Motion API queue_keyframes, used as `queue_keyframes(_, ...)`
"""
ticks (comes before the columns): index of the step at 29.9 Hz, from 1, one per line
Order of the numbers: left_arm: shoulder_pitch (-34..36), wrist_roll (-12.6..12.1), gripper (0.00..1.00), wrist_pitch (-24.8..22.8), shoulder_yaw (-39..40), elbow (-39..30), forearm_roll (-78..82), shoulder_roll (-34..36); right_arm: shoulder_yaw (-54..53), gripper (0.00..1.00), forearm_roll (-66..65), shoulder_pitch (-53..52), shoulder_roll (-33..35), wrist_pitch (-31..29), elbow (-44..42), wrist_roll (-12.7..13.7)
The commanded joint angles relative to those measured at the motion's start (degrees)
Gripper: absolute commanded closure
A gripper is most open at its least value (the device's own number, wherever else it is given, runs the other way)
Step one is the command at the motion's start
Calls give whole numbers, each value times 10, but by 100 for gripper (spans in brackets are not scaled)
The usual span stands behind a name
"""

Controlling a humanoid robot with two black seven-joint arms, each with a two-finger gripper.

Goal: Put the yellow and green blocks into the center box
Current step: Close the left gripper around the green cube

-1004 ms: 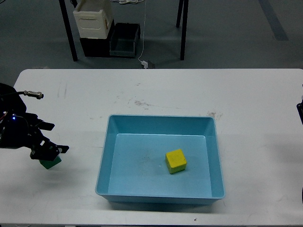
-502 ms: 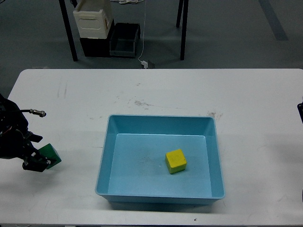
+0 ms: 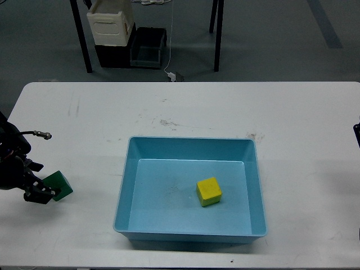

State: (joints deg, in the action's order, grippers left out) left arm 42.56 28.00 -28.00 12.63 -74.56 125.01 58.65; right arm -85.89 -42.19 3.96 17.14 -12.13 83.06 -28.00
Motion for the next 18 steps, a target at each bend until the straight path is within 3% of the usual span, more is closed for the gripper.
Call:
queue_keyframes(1,-2,0,1,0,-1,1,0,-9,-1,0,0,2,0,0,0,0)
queue_keyframes(6,-5,0,3,0,-1,11,0,-21,-1,0,0,2,0,0,0,0)
queue_keyframes(12,-2,0,14,0,-35,32,0,-22,-2,0,0,2,0,1,-1,0)
queue_keyframes(18,-3,0,33,20,-36,32,0,-22,-2,0,0,2,-1,3,-1,0)
